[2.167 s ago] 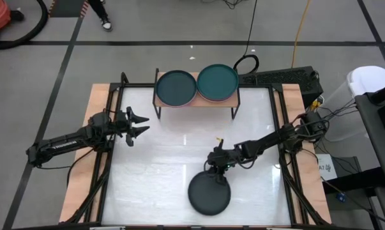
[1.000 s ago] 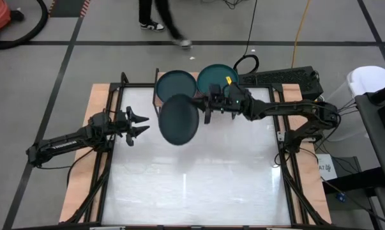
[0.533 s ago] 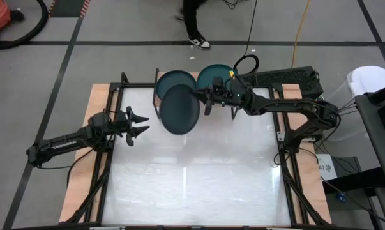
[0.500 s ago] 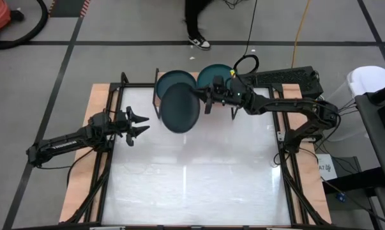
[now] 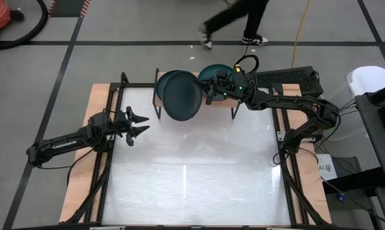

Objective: Place and stack plates onto a shelf
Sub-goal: Stack the black plate on top of the dark blue plate on the shelf

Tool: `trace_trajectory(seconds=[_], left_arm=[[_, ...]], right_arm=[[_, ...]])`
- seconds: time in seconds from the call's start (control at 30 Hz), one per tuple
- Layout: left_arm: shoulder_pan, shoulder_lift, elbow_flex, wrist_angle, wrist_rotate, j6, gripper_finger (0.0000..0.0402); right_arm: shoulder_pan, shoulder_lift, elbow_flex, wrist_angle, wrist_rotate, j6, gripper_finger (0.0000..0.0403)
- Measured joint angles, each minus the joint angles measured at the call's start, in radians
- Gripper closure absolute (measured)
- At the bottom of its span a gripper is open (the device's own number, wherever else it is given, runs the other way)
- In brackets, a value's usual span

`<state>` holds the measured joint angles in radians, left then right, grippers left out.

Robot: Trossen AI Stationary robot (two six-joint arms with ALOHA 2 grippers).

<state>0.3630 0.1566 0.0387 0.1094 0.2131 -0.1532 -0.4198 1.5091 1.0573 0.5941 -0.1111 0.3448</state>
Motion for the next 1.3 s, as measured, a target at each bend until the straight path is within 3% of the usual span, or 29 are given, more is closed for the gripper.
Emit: trace_trajectory(seconds=[0.4,0.6,0.87,1.13,1.3], left_arm=[[-0.001,0.000,0.000,0.008,-0.005,-0.007,0.0202],[-0.018,0.000,0.000,0.024,-0.005,-0.005,0.0202],[-0.026,0.000,0.000,0.024,-0.005,0.000,0.0202],[-0.026,0.000,0.000,0.023,-0.005,0.000,0.0202],[-0.026,0.000,0.000,0.023,-0.006,0.000,0.0202]], right_arm=[[-0.044,0.122,0.030,0.164,0.114,-0.005,0.0403],[-0.075,0.210,0.107,0.154,0.110,0.060,0.0403],[-0.080,0.281,0.113,0.126,0.114,0.067,0.0401],[-0.081,0.288,0.114,0.113,0.110,0.037,0.0376],[-0.081,0.283,0.114,0.116,0.108,0.036,0.0335]])
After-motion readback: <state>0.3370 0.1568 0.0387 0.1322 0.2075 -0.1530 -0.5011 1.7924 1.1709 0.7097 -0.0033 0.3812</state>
